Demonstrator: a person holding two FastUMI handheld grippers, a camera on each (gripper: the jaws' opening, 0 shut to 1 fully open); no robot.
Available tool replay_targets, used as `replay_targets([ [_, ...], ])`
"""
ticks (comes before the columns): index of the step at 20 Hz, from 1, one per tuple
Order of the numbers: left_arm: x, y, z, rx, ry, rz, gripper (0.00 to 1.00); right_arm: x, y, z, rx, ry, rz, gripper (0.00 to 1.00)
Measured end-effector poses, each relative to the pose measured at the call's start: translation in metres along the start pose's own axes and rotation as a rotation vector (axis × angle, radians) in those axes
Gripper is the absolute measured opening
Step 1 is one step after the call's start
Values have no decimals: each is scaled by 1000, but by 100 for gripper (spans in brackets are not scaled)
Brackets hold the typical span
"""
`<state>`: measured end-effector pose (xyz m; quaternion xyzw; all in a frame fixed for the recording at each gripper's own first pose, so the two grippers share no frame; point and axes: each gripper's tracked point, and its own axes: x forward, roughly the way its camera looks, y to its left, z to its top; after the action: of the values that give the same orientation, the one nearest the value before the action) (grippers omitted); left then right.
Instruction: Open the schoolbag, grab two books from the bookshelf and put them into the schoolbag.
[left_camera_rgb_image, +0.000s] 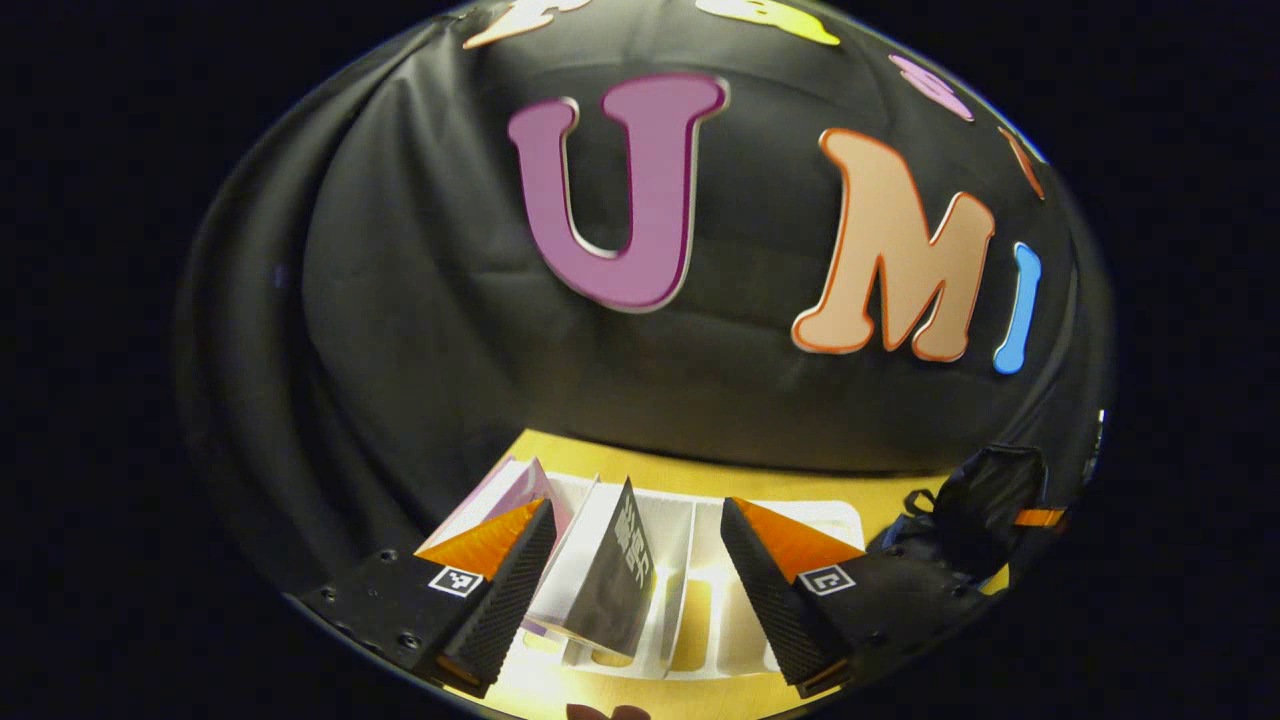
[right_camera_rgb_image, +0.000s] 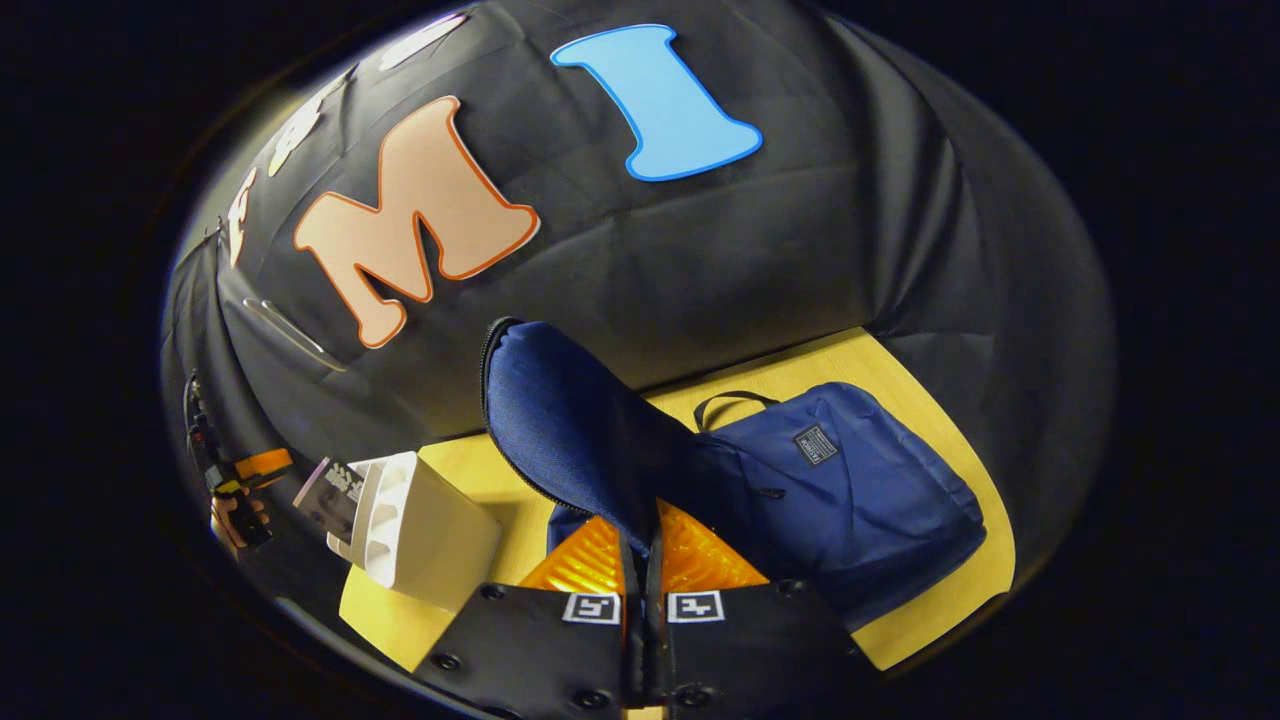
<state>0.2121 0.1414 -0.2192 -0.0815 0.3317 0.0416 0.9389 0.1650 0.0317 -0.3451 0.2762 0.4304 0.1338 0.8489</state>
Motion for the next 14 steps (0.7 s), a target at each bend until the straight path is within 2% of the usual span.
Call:
replay_targets([
  [2, 23, 15, -21, 1, 94, 22, 97, -2, 0, 1, -4, -1, 0, 3],
  [6, 48, 28, -41, 49, 203, 31, 96, -4, -1, 7, -3, -7, -10, 4],
  [10, 57, 27, -53, 90, 282, 6, 96, -3, -2, 7, -11, -7, -16, 4],
  [11, 57, 26, -59, 92, 313, -3, 96, -2, -2, 6, -14, -6, -16, 0],
  [12, 57, 26, -65, 93, 346, -8, 95, -2, -2, 7, -16, -6, -17, 4],
  [13, 56, 26, -70, 90, 379, -14, 95, -2, -2, 7, -17, -6, -19, 0],
  [14, 58, 25, -76, 88, 406, -22, 94, -2, -2, 7, -17, -6, -19, 4],
])
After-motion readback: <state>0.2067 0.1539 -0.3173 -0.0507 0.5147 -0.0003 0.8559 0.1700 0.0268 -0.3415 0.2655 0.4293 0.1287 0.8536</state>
